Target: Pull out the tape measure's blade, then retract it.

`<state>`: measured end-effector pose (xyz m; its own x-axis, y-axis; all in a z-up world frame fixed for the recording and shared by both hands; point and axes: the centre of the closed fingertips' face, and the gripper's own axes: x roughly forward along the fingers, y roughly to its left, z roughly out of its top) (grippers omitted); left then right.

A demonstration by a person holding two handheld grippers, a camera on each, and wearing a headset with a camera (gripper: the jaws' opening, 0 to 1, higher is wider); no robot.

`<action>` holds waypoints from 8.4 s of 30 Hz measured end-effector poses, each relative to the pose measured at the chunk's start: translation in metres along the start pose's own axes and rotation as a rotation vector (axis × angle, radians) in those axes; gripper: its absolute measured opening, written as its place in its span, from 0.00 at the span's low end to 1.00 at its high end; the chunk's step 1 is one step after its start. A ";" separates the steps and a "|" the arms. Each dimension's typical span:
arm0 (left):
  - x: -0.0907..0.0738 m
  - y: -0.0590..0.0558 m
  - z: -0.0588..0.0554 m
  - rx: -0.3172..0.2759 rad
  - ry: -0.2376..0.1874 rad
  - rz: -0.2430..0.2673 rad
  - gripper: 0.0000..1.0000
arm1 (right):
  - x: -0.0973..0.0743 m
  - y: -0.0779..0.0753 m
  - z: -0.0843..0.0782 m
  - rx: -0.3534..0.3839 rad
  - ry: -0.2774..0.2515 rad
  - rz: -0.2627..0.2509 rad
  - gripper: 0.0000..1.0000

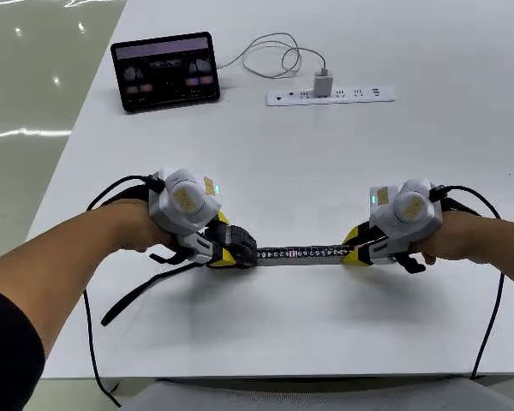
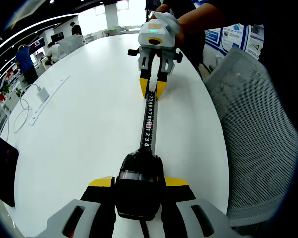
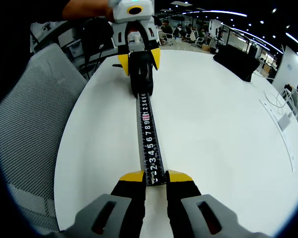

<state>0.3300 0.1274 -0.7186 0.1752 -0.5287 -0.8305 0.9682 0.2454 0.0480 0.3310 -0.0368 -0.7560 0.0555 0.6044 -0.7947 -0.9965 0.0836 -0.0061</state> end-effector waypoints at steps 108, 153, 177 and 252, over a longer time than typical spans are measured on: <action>0.000 -0.002 0.002 -0.012 -0.006 0.005 0.31 | -0.041 -0.009 -0.050 0.065 0.026 -0.040 0.11; 0.000 -0.002 0.002 -0.005 -0.011 0.009 0.31 | -0.051 -0.010 -0.061 0.099 0.035 -0.052 0.11; 0.002 0.000 0.005 -0.030 -0.049 0.017 0.33 | -0.050 -0.010 -0.061 0.078 0.060 -0.049 0.12; -0.073 -0.014 -0.050 -0.598 -0.356 0.363 1.00 | -0.118 0.038 -0.098 0.392 -0.100 -0.351 0.62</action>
<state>0.2941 0.2034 -0.6864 0.6071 -0.5352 -0.5874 0.5965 0.7953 -0.1081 0.2802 -0.1827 -0.7222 0.4062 0.5577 -0.7238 -0.8196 0.5726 -0.0188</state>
